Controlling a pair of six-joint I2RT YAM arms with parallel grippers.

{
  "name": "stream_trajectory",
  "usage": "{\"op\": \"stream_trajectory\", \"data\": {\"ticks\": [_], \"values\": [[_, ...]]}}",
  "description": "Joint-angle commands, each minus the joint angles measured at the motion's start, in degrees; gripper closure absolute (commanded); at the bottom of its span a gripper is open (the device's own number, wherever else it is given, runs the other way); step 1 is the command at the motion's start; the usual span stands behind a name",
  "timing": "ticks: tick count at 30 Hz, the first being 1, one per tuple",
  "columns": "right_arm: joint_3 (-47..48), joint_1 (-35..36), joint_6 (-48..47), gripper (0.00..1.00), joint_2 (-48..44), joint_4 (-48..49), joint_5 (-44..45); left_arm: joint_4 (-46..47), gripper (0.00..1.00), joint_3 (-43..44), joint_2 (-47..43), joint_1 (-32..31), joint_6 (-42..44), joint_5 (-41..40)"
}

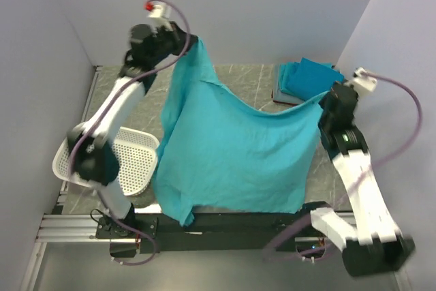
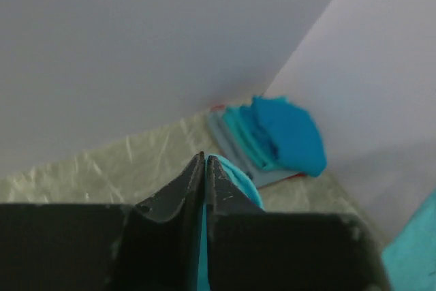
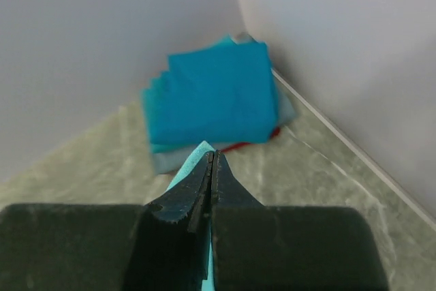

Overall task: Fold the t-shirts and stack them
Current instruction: Flatten the tshirt out, then fold the tshirt

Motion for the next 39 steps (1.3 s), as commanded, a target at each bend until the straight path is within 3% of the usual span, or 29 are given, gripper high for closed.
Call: {"op": "stream_trajectory", "data": {"ticks": [1,2,3,4,5,7,11,17,20,26,32,39], "values": [[-0.3,-5.2,2.7,1.0,10.6,7.4,-0.5,-6.4,0.88,11.2,15.3,0.1,2.2,-0.9],[0.2,-7.2,3.0,1.0,13.0,7.9,-1.7,-7.0,0.74,13.8,21.6,0.1,2.0,-0.6],[0.9,-7.7,3.2,0.93,15.3,8.1,-2.7,-6.7,0.61,16.9,24.0,0.1,1.7,0.8],[2.7,-7.7,3.1,0.6,19.7,8.2,-3.8,-6.0,0.41,17.4,25.4,0.1,1.1,1.4],[3.6,-7.6,2.4,0.44,21.8,8.3,-4.7,-4.5,0.34,17.2,26.5,-0.1,0.3,2.0],[6.2,-7.7,1.8,0.29,26.3,7.0,-5.4,-1.4,0.22,13.5,25.7,-0.4,-0.8,1.5],[4.1,-7.7,2.3,0.28,25.7,7.0,-8.3,0.8,0.17,3.0,18.4,-0.9,0.0,-2.0],[-5.1,-6.5,6.6,0.29,19.5,9.6,-25.3,-1.9,0.14,-12.8,10.7,-0.8,0.3,-10.0],[-9.6,-3.5,9.0,0.29,18.1,11.7,-32.2,-2.3,0.15,-19.6,9.5,-0.8,-0.1,-10.2],[-14.2,5.6,11.5,0.29,19.7,12.7,-32.9,-1.4,0.16,-26.9,8.4,-0.9,-1.4,-10.9],[-16.3,6.2,14.0,0.29,25.6,15.8,-37.0,-1.0,0.16,-30.8,9.0,-0.9,-2.9,-10.9],[-12.6,5.9,14.1,0.32,35.1,12.7,-38.0,-1.3,0.17,-29.5,12.9,-0.9,-3.7,-10.7]]}}
